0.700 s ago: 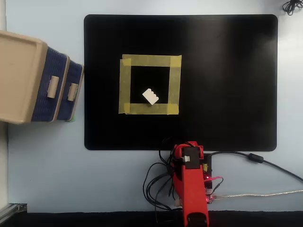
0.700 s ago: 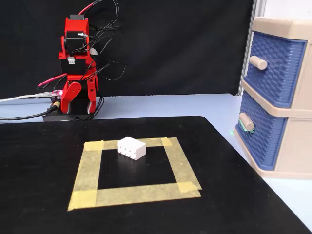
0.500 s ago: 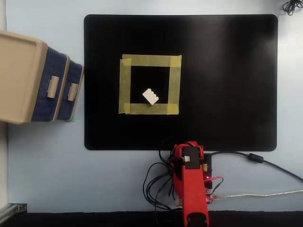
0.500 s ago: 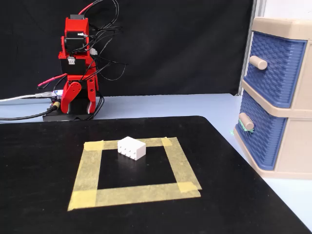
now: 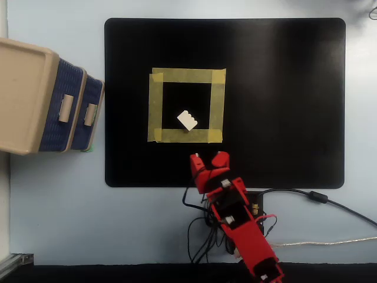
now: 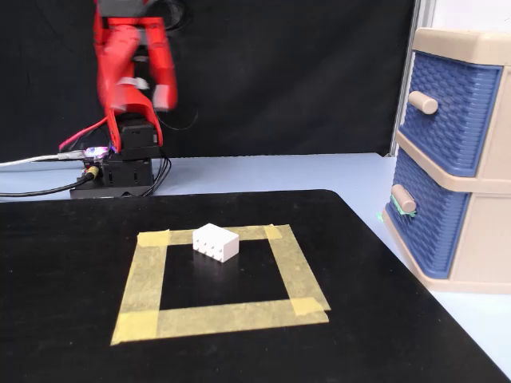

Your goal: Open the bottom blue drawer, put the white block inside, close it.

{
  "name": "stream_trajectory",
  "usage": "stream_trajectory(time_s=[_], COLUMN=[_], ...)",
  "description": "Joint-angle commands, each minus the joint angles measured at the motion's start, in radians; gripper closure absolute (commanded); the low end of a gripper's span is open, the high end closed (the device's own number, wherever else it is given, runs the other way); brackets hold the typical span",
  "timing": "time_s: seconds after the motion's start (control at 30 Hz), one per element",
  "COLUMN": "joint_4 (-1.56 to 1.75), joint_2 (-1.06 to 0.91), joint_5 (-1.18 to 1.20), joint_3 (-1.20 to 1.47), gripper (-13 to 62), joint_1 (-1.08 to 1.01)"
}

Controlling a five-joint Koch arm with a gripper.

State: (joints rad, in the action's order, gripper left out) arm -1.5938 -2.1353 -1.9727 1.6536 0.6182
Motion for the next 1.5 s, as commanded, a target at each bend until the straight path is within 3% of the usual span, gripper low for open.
stream_trajectory(time_s=[0.0,0.07,0.17,0.3,0.47,0.77,1.0,1.13,1.27,1.3,1.47], joint_4=[0.261,0.614,1.117,1.804,2.264,2.362,2.361,2.344,2.238,2.227,2.233], joint_2=[0.152,0.328,0.491,0.612,0.841,1.137,1.247,1.256,1.246,1.238,1.065], joint_5=[-0.502,-0.802,-0.986,-1.049,-1.051,-1.049,-1.042,-1.032,-1.035,-1.035,-1.035], joint_3=[0.046,0.095,0.155,0.275,0.313,0.009,-0.133,-0.135,-0.041,-0.003,0.318], gripper=[15.8,15.8,15.8,15.7,15.7,15.8,18.9,29.3,54.8,57.9,57.5], joint_1=[0.344,0.492,0.468,0.465,0.463,0.422,0.413,0.413,0.413,0.413,0.330])
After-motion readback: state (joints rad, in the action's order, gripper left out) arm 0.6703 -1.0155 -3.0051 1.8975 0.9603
